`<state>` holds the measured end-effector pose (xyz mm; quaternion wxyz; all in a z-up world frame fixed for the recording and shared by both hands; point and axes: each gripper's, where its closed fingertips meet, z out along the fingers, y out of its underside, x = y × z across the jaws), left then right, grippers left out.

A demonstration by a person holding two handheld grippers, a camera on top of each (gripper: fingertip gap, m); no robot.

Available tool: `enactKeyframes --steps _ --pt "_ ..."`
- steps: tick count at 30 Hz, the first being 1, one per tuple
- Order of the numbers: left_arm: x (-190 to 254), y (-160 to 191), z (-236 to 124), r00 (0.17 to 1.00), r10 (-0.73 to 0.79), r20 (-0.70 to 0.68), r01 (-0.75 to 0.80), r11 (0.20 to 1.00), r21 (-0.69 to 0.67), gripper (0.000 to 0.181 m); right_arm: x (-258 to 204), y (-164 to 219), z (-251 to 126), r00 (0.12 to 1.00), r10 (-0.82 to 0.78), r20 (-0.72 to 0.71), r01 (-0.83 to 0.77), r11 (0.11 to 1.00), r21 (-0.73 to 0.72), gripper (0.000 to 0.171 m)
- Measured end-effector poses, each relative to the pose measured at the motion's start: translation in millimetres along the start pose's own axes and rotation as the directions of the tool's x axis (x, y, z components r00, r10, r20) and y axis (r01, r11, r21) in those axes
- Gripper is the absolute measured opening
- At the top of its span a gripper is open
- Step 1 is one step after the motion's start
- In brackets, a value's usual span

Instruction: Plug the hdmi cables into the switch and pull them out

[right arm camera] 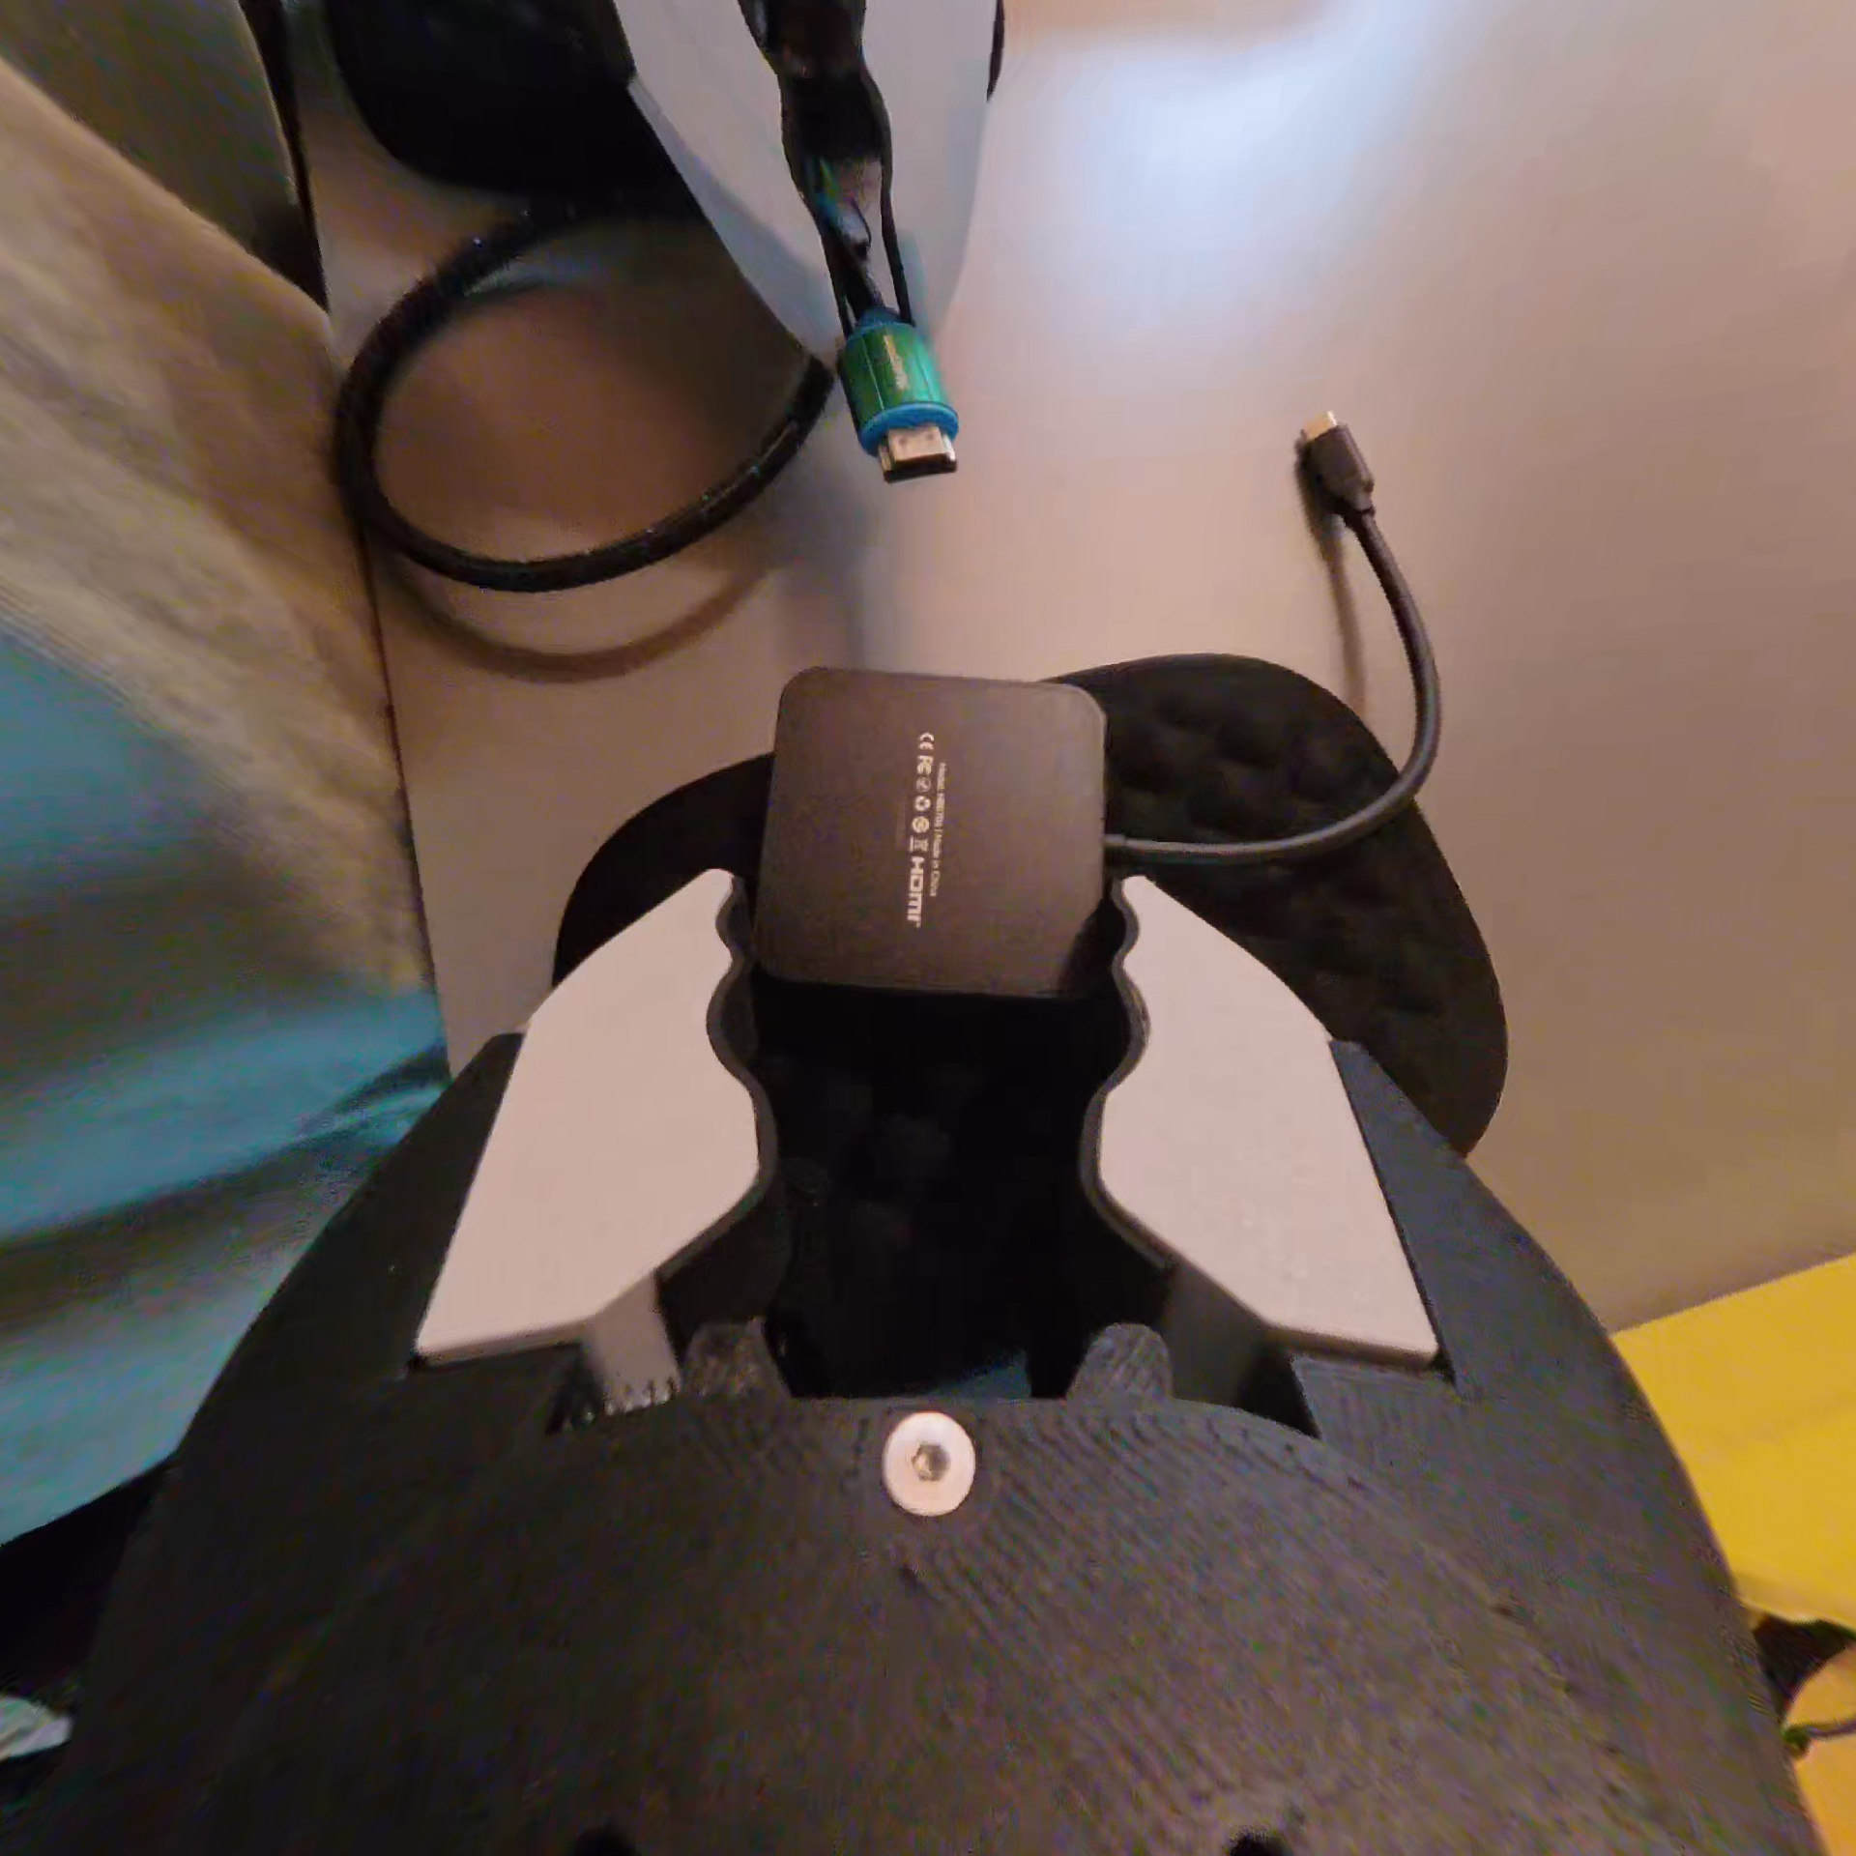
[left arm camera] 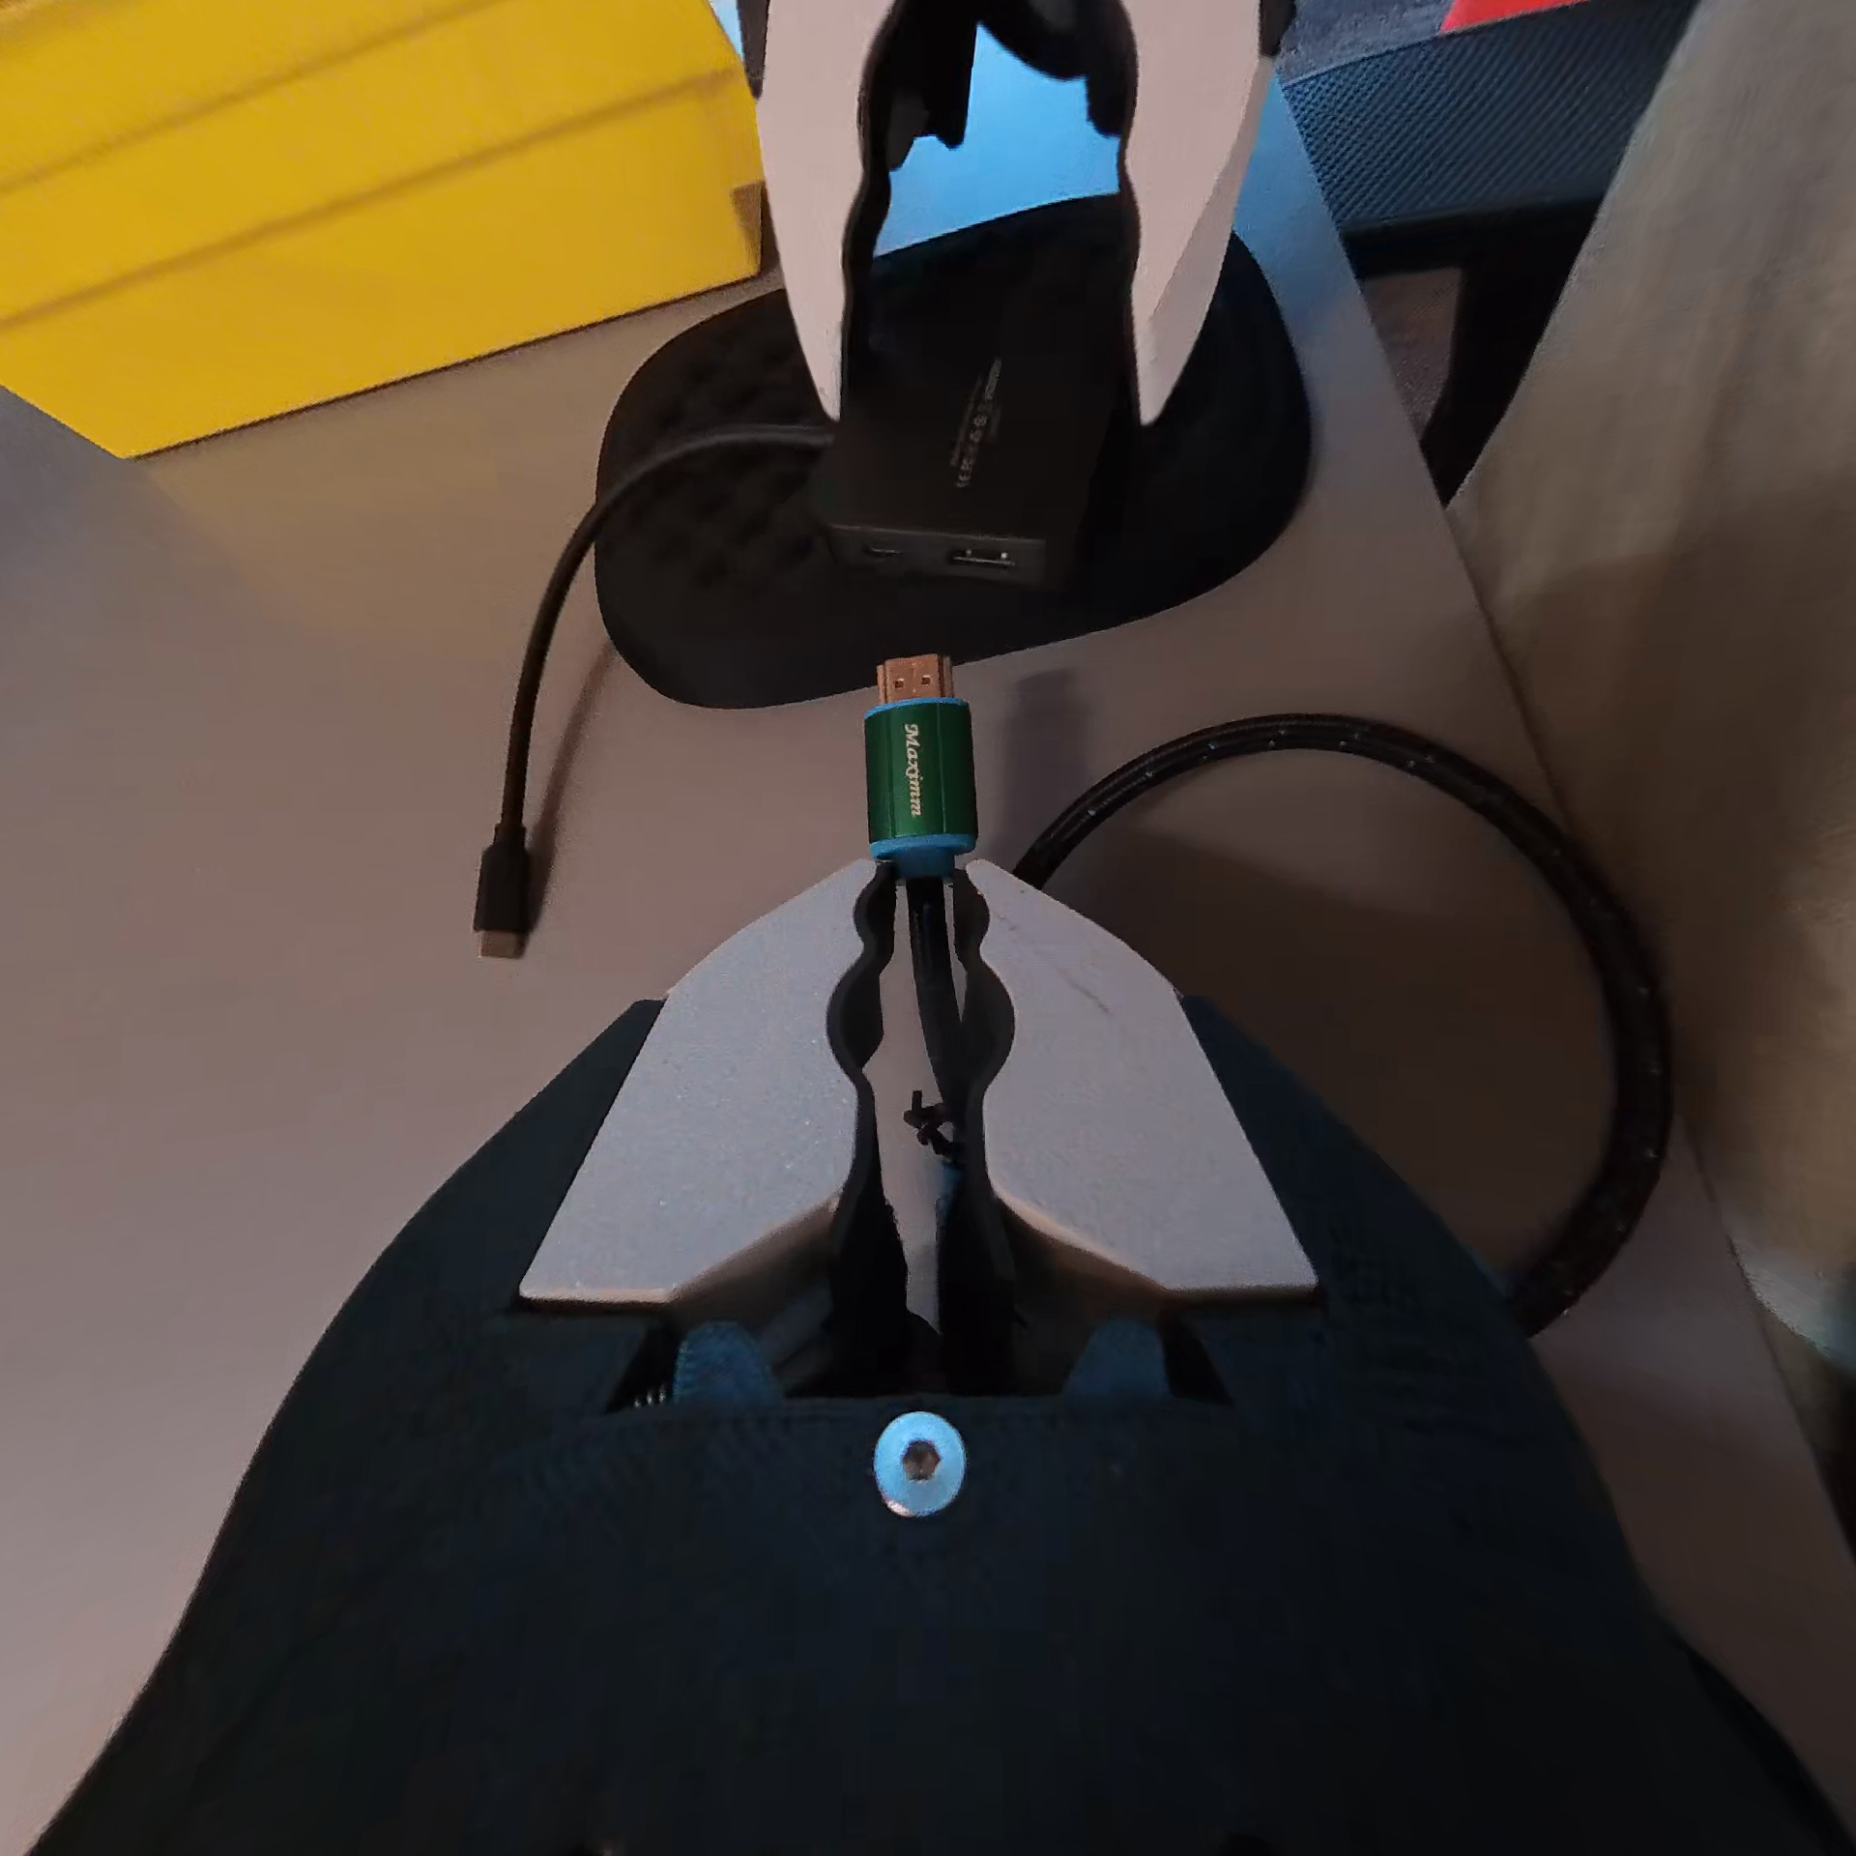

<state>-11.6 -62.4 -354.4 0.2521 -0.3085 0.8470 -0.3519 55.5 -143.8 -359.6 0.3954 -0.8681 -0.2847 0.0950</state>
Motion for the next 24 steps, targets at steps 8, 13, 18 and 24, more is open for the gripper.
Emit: enactKeyframes --steps 8,13,18,24 --pt "-0.6 -1.5 -2.0 1.000 -0.004 0.013 0.004 1.000 0.019 0.011 3.1 -4.9 14.2 0.932 0.333 -0.142 -0.343 0.938 -0.054 0.110" --pt "-0.8 -2.1 -2.8 1.000 -0.001 0.014 0.001 1.000 0.027 0.011 7.7 3.9 17.0 0.948 0.237 -0.213 -0.280 0.939 -0.201 0.098" --pt "-1.2 -0.8 -3.2 1.000 -0.001 0.027 0.000 1.000 0.029 0.011 -1.4 3.7 15.3 0.967 0.149 -0.208 -0.227 0.875 -0.428 0.077" --pt "-1.3 -0.8 -3.2 0.999 0.009 0.035 -0.010 0.999 0.034 0.011 -1.8 11.9 23.2 0.961 0.225 -0.160 -0.277 0.788 -0.550 0.078"
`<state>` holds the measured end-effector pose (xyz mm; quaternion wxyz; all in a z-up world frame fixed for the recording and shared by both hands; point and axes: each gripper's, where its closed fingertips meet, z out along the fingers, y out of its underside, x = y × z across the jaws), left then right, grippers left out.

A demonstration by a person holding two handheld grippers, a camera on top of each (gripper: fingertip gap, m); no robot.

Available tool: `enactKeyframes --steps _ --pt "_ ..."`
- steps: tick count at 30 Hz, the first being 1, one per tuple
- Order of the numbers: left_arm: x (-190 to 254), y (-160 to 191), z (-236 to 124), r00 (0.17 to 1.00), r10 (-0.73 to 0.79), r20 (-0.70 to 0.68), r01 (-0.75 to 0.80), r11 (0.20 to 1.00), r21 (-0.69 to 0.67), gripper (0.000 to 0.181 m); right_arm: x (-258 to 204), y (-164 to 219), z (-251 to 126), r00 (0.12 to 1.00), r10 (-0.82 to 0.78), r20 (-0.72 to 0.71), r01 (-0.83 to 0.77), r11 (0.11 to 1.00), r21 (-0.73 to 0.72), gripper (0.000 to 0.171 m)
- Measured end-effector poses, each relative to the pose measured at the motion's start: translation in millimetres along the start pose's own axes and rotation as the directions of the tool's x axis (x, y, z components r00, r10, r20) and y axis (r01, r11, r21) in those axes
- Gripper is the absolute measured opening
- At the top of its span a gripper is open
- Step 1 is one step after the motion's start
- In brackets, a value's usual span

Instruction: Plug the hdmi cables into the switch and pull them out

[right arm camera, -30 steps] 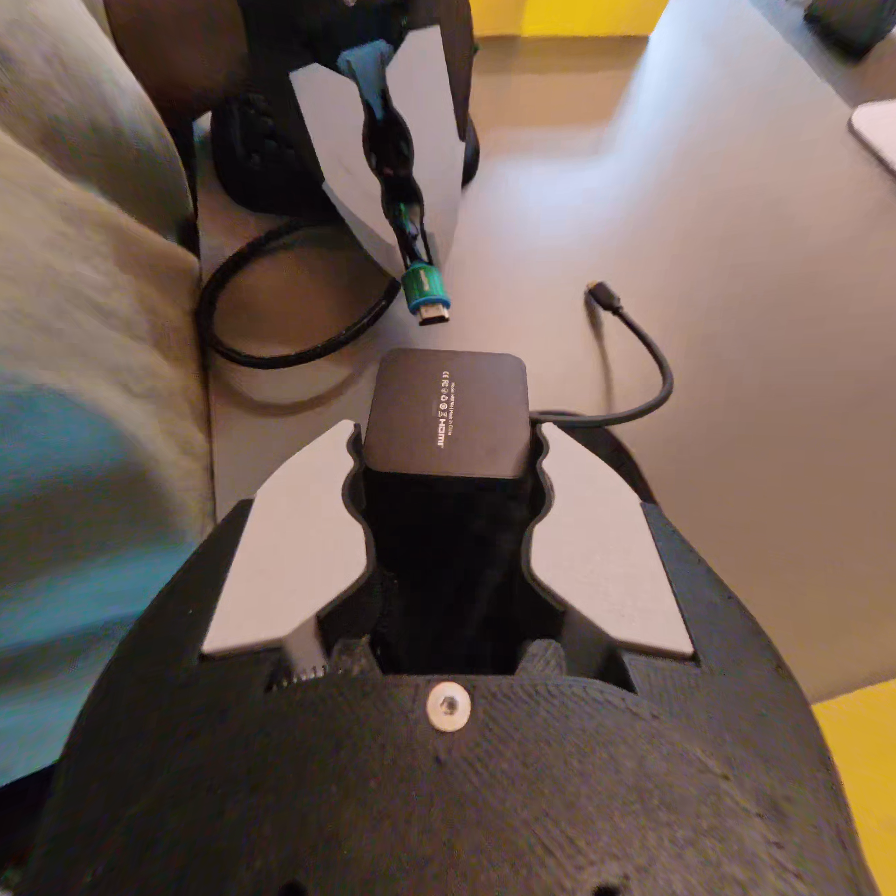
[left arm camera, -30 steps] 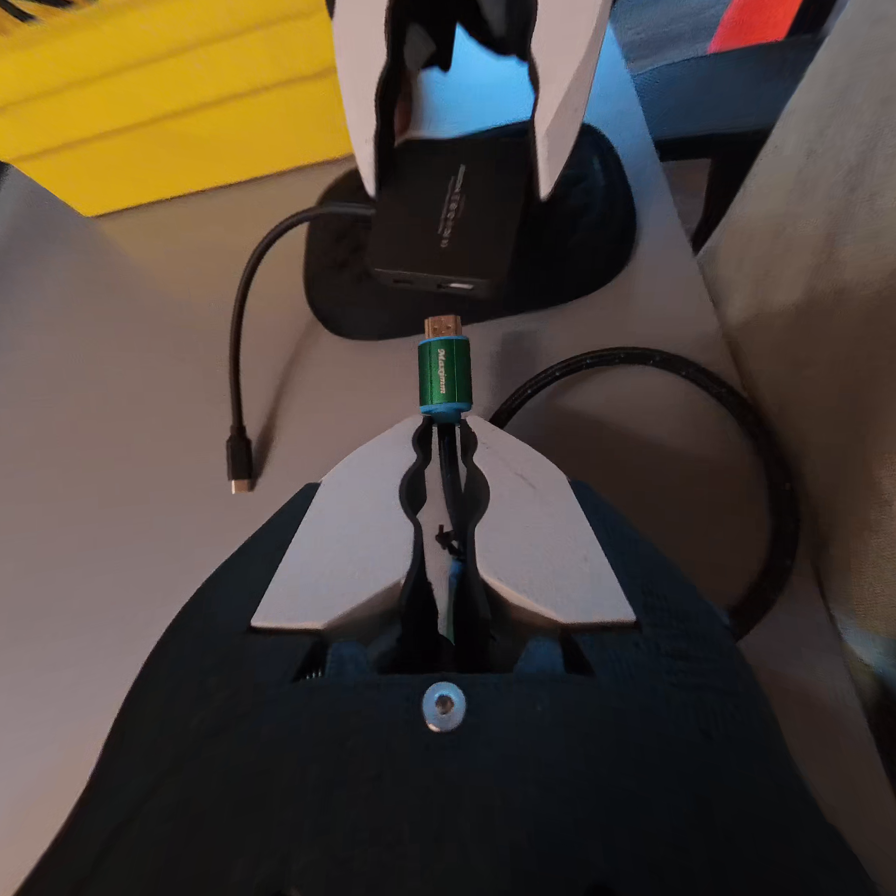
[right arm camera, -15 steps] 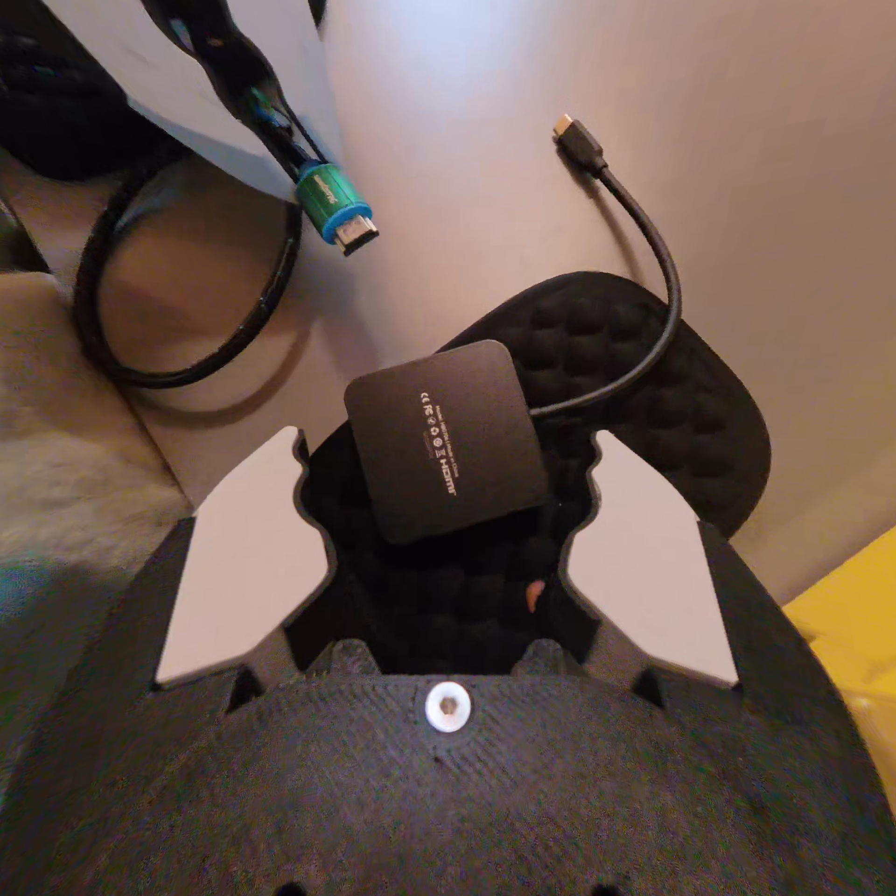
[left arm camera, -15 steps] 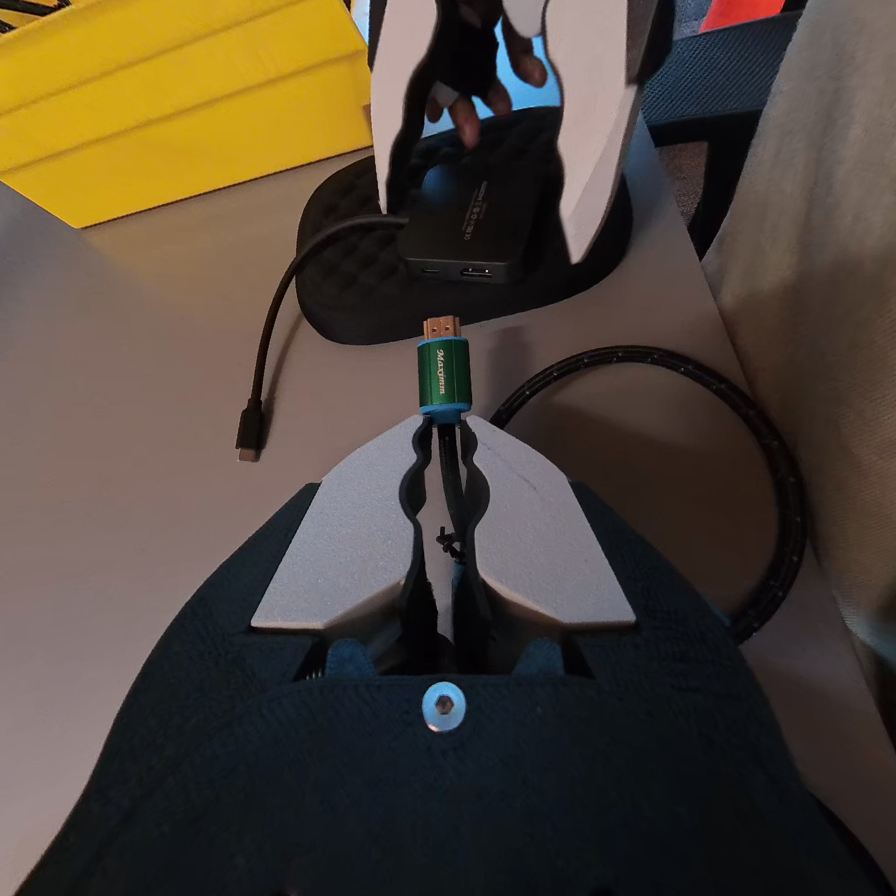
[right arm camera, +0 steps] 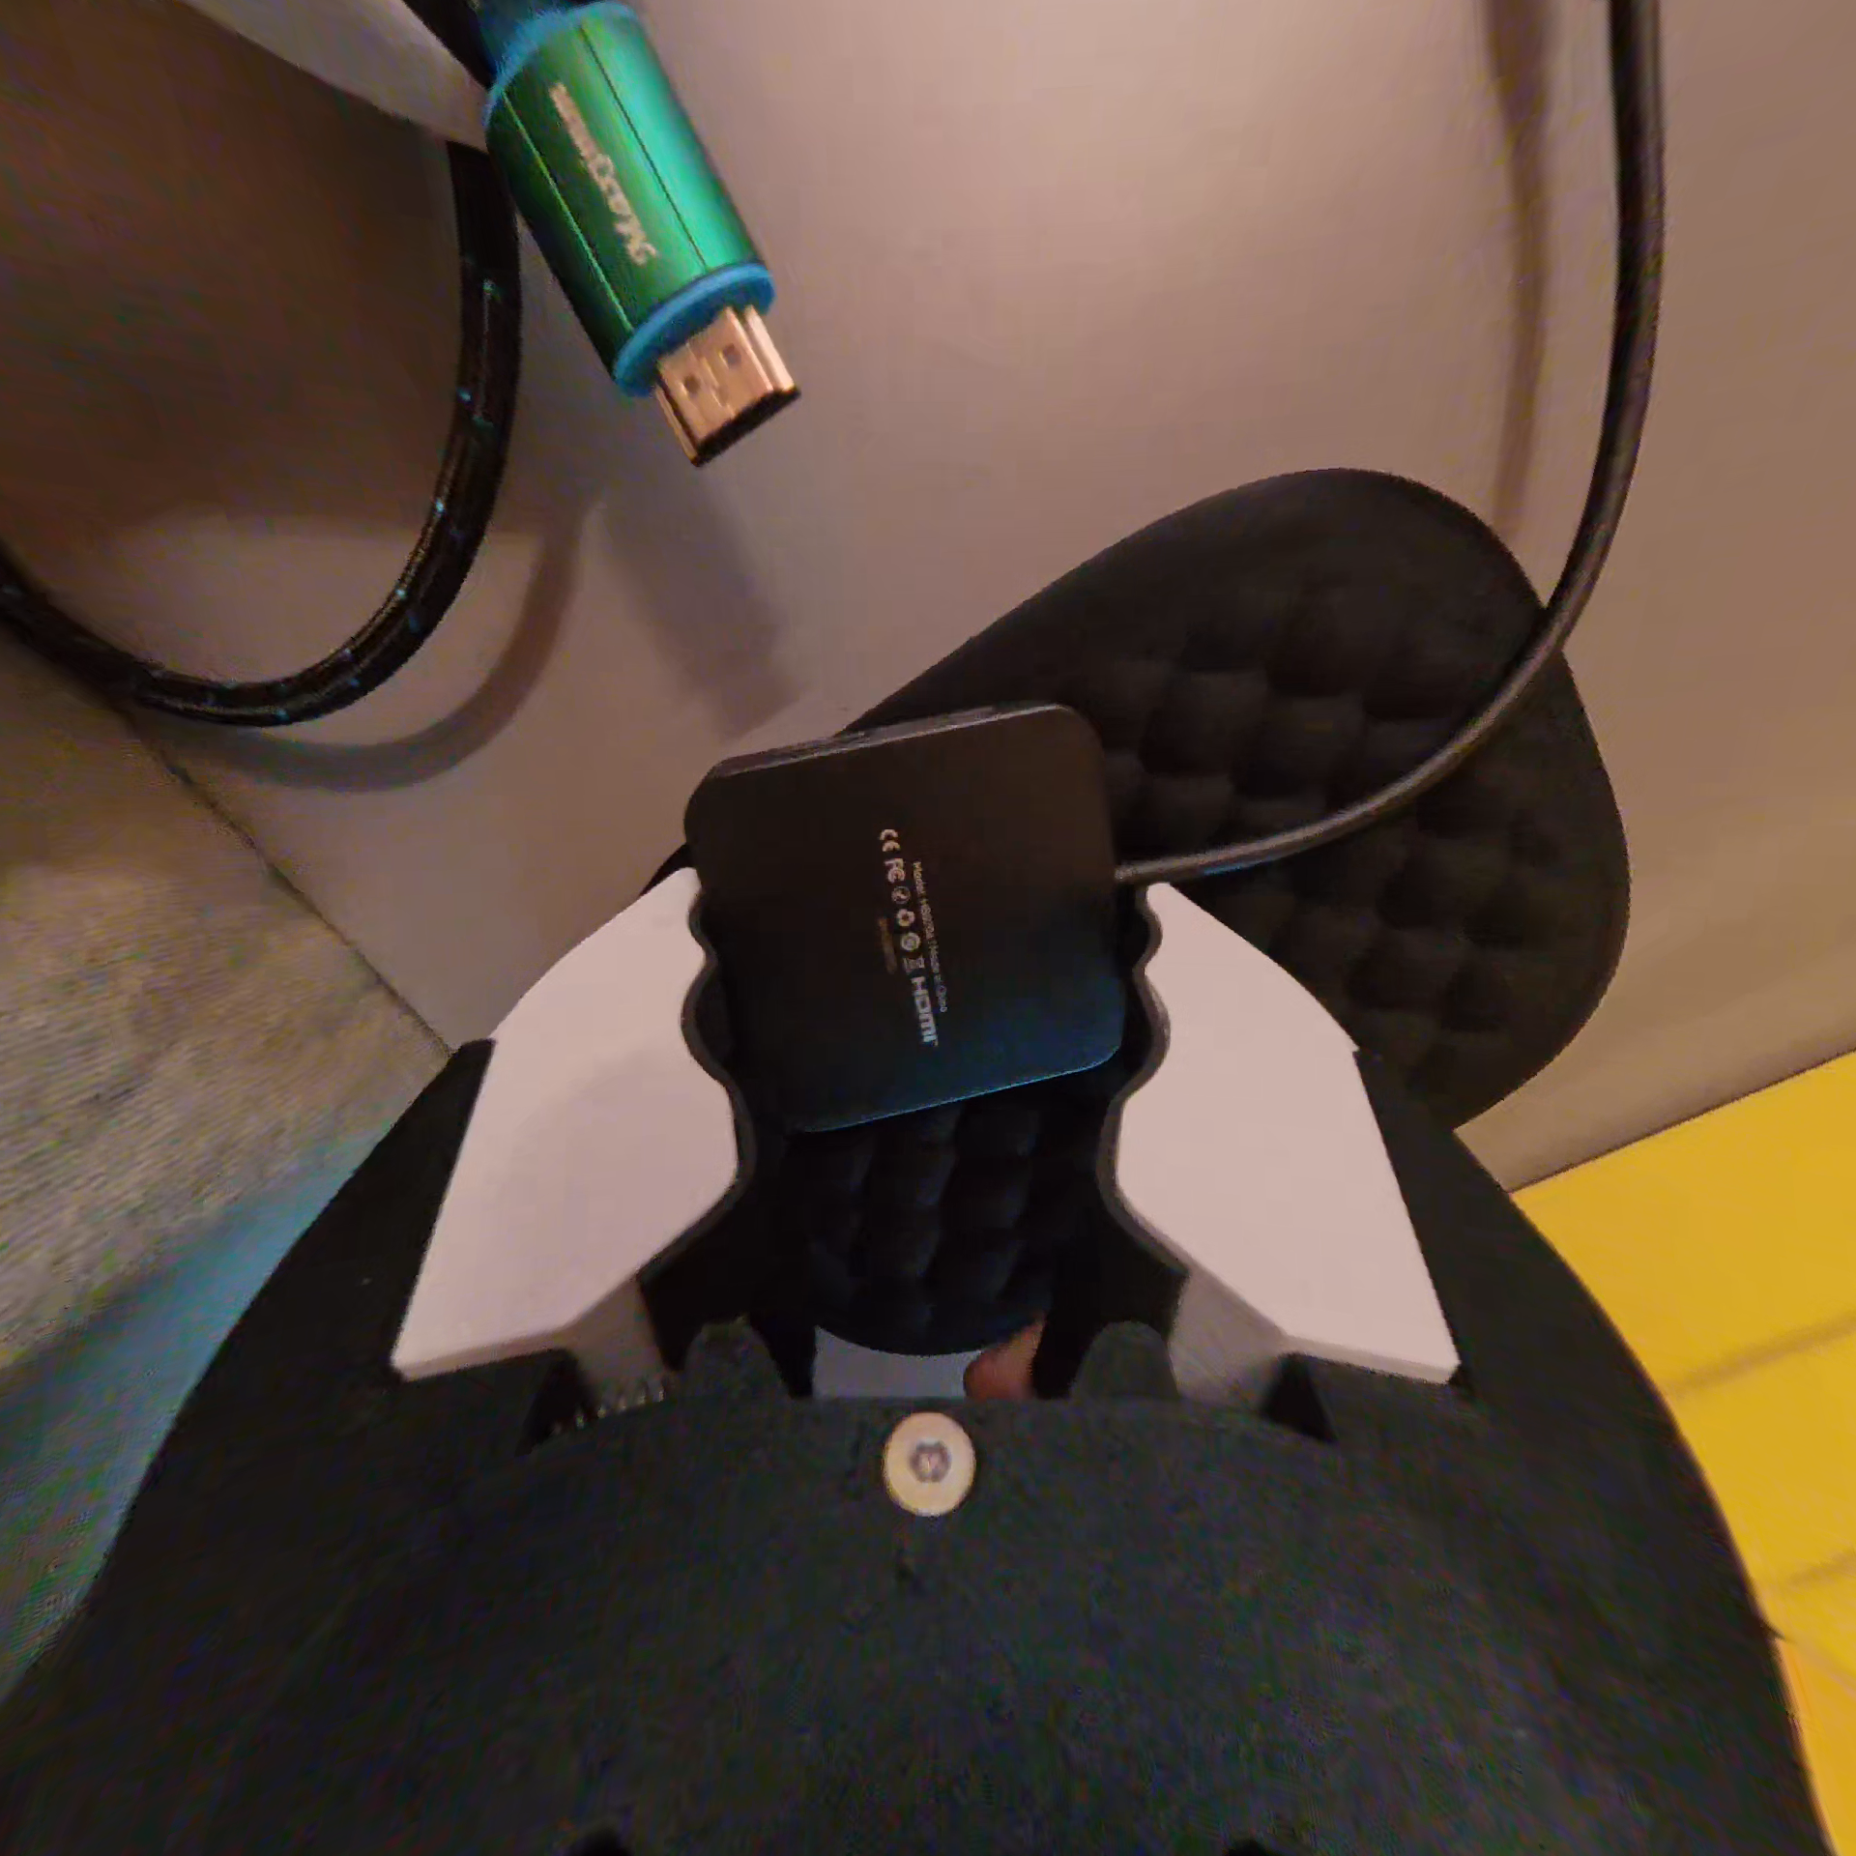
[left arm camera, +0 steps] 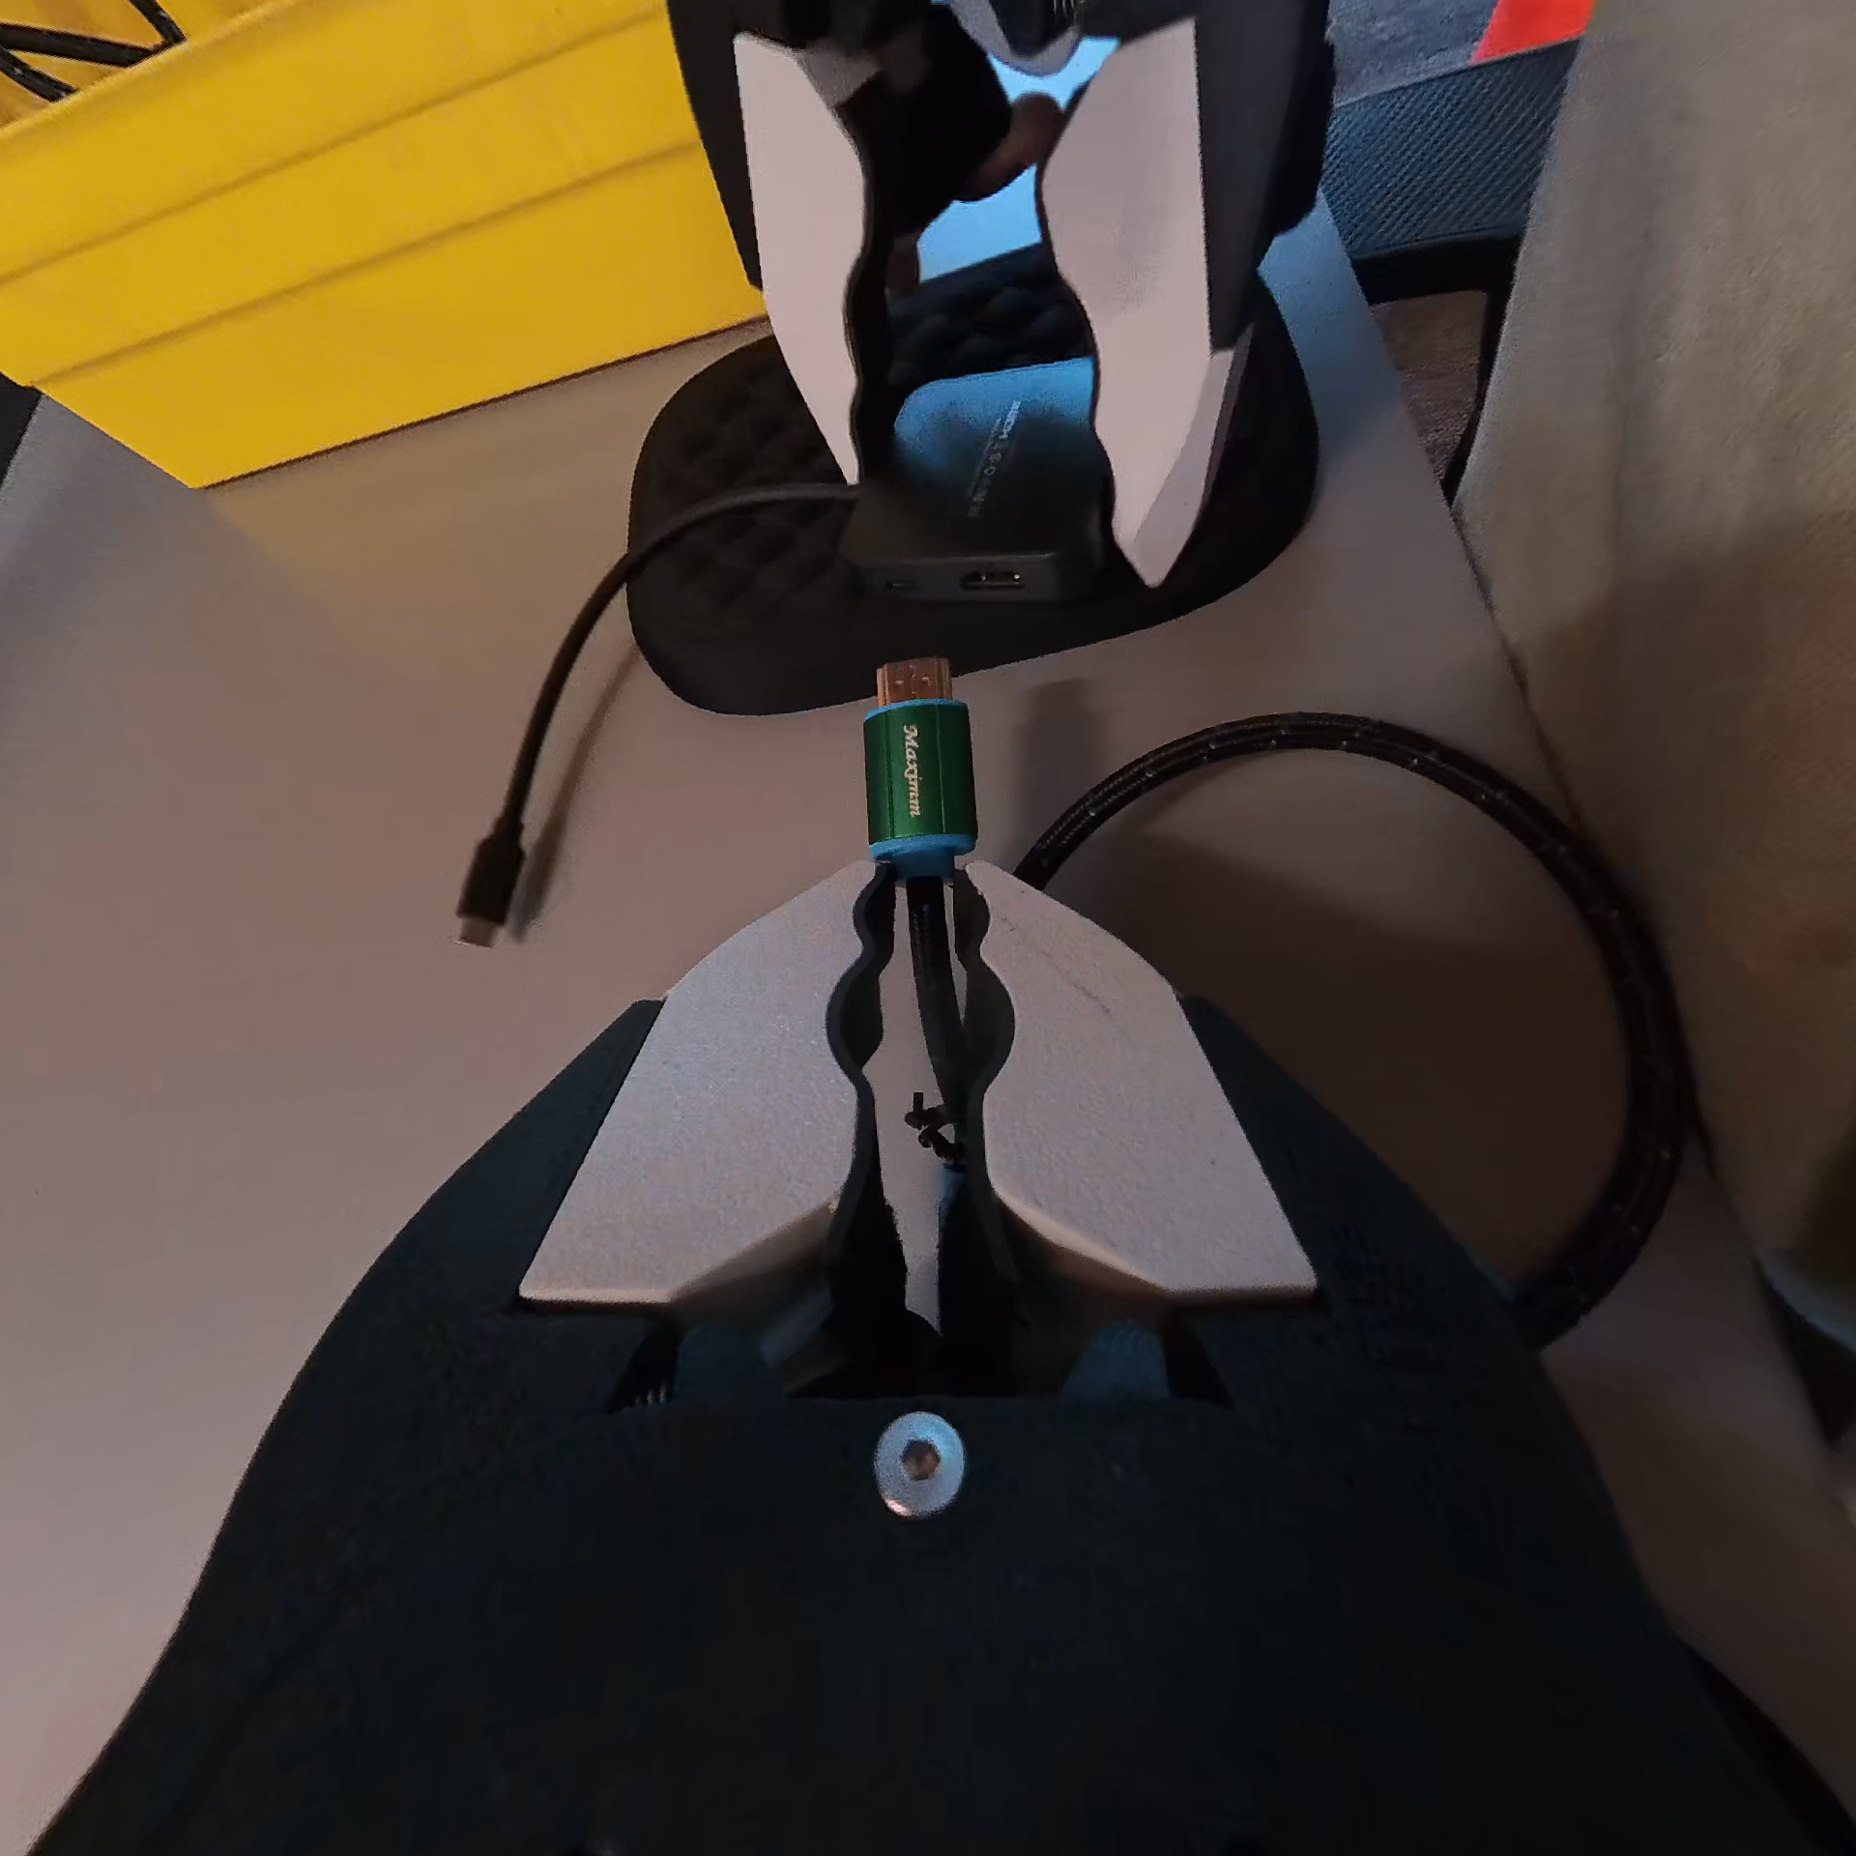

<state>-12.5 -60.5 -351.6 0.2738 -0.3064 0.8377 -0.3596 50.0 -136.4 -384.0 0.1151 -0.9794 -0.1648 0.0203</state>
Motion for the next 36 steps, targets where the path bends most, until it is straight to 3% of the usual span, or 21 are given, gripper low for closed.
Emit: enactKeyframes --steps 3,7,10,13,16,19,25,36 --pt "-0.7 -0.9 -0.8 1.000 -0.008 -0.004 0.008 1.000 0.014 0.011 0.7 -1.4 0.3 1.000 0.024 -0.003 -0.024 0.998 0.058 0.078" --pt "0.1 0.9 0.9 1.000 0.005 -0.003 -0.005 1.000 -0.005 0.011 -0.1 -3.6 -4.6 0.999 0.040 0.028 -0.047 0.935 0.350 0.077" --pt "2.2 0.6 0.9 1.000 0.010 -0.008 -0.010 1.000 -0.008 0.011 3.1 -7.2 -14.3 0.999 -0.020 -0.049 0.039 0.906 0.422 0.076" --pt "0.8 -1.6 -0.6 0.999 -0.033 -0.015 0.033 0.999 -0.002 0.011 12.3 -14.9 -26.2 0.958 -0.147 -0.245 0.226 0.916 0.333 0.076" --pt "-3.3 -1.9 -1.3 0.995 -0.103 -0.008 0.103 0.995 -0.013 0.010 24.3 -21.0 -29.1 0.854 -0.328 -0.405 0.414 0.899 0.145 0.077" --pt "-4.6 -3.1 -1.3 0.990 -0.143 -0.017 0.142 0.990 -0.022 0.010 17.7 -36.9 -24.6 0.868 -0.363 -0.338 0.442 0.875 0.196 0.077" --pt "-5.8 4.4 2.4 0.997 -0.070 0.026 0.072 0.993 -0.098 0.011 13.4 -46.7 -12.8 0.925 -0.361 -0.118 0.379 0.898 0.223 0.077" --pt "-2.0 4.9 5.2 0.997 -0.031 0.069 0.037 0.995 -0.089 0.011 17.6 -51.1 -4.2 0.910 -0.387 -0.150 0.409 0.896 0.172 0.077"
